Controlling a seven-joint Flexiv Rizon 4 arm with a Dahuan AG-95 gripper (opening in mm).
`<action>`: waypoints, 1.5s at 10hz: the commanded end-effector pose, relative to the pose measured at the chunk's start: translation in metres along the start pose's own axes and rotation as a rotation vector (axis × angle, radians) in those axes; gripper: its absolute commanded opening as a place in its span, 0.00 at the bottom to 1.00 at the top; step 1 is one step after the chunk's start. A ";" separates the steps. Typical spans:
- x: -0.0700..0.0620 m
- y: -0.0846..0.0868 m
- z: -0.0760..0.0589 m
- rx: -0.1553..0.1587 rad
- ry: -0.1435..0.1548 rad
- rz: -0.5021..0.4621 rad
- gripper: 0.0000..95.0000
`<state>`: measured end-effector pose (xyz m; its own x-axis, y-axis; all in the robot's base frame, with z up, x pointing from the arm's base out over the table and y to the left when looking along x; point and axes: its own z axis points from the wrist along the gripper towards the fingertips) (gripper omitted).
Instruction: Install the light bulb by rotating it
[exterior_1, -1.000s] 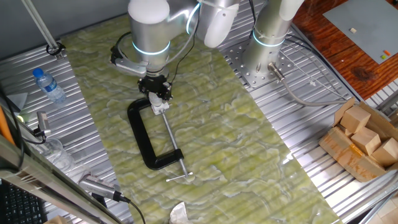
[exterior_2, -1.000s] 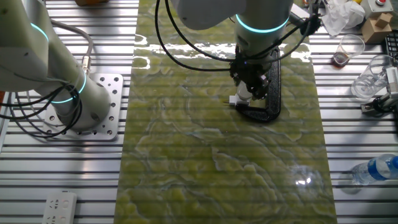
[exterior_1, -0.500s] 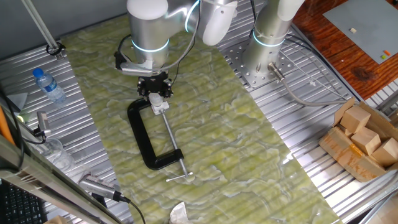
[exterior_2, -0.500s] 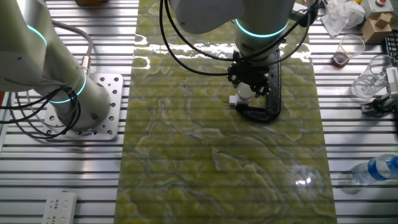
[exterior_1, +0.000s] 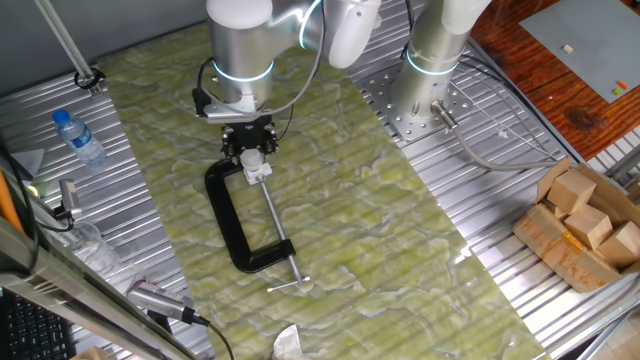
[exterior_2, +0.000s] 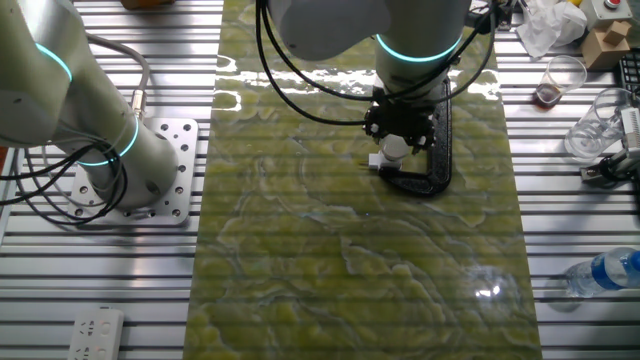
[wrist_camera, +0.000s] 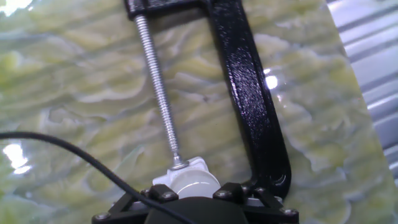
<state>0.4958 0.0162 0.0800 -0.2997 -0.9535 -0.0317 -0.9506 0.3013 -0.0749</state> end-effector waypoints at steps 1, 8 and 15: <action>0.000 -0.001 0.000 0.004 -0.001 -0.013 0.60; 0.000 -0.001 0.002 0.007 -0.003 0.000 0.00; 0.000 -0.001 0.002 -0.034 0.026 0.494 0.00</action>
<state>0.4971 0.0165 0.0782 -0.5861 -0.8095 -0.0344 -0.8083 0.5871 -0.0443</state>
